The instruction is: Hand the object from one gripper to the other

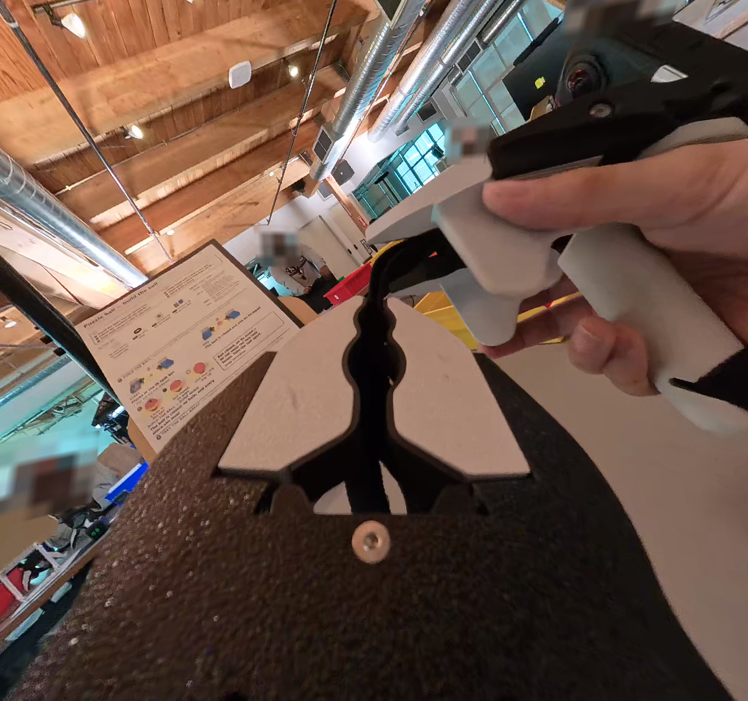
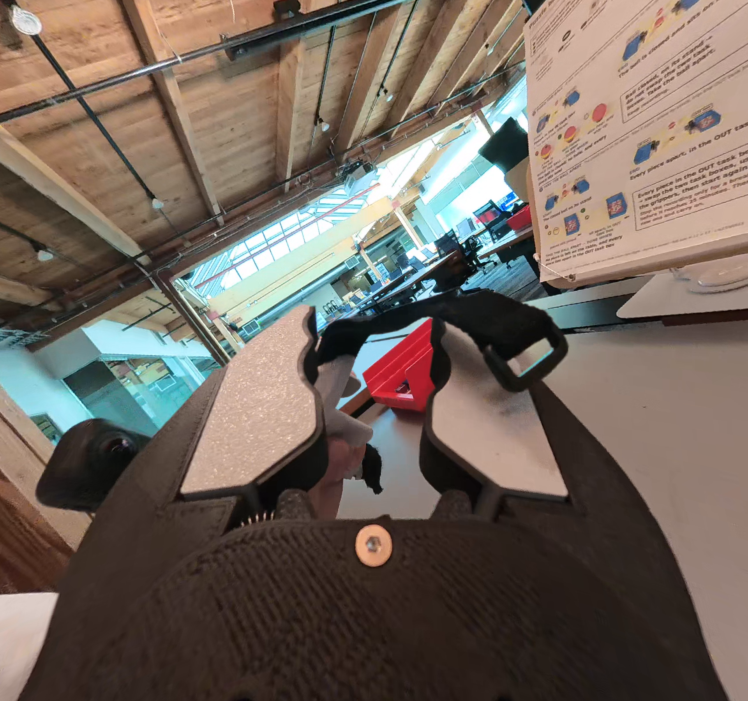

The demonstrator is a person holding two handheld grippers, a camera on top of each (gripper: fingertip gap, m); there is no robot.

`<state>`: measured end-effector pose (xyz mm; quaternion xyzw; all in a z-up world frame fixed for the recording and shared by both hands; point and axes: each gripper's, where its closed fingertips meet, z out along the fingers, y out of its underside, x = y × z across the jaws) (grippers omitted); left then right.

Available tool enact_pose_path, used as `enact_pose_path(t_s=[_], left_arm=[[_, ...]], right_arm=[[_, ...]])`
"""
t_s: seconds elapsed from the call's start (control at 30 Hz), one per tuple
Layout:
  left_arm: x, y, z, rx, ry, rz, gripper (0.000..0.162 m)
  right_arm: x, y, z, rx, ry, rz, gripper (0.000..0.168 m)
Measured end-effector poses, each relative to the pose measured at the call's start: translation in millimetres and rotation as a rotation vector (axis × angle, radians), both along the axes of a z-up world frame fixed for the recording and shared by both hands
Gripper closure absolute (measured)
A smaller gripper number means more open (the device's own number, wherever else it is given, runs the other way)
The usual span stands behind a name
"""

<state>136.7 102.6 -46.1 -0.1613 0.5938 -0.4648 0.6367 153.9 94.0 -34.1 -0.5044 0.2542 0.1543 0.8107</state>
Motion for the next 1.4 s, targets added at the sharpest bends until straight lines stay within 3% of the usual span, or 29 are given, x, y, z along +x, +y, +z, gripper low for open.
enact_pose_path(t_s=[0.07, 0.3, 0.47, 0.6, 0.83, 1.0, 1.1, 1.17, 1.23, 1.4], left_arm=[[-0.2, -3.9, -1.2, 0.009, -0.010, -0.001, 0.157], [-0.8, -8.5, -3.1, -0.046, 0.053, -0.084, 0.155], [1.9, -4.0, -2.3, -0.084, 0.110, -0.074, 0.157], [5.2, -0.5, 4.5, -0.228, 0.173, -0.101, 0.157], [4.1, -6.8, 4.5, -0.265, 0.185, -0.149, 0.157], [3.0, -8.8, -2.9, -0.262, 0.208, -0.160, 0.156], [-3.1, -17.6, -7.9, -0.236, 0.250, -0.245, 0.153], [-11.6, -26.2, -10.8, -0.227, 0.313, -0.355, 0.136], [-21.8, -32.5, -12.5, -0.244, 0.417, -0.484, 0.123], [-43.3, -34.7, -19.8, -0.297, 0.764, -0.747, 0.110]], right_arm=[[1.4, -3.4, 2.2, 0.028, 0.003, 0.006, 0.134], [1.4, -9.7, 6.7, 0.014, -0.100, 0.043, 0.157], [-3.3, -9.1, 1.9, -0.097, -0.232, 0.057, 0.139], [-4.5, -10.3, 5.3, -0.106, -0.333, -0.009, 0.125], [-1.8, -14.2, 13.3, -0.010, -0.247, -0.011, 0.130], [-4.0, -14.0, 12.4, -0.037, -0.281, 0.010, 0.145], [-6.6, -17.2, 12.2, -0.059, -0.330, 0.055, 0.146], [-9.8, -21.0, 12.7, -0.066, -0.367, 0.094, 0.146], [-13.9, -25.1, 10.7, -0.080, -0.399, 0.153, 0.146], [-35.6, -39.6, 6.3, -0.051, -0.508, 0.339, 0.146]])
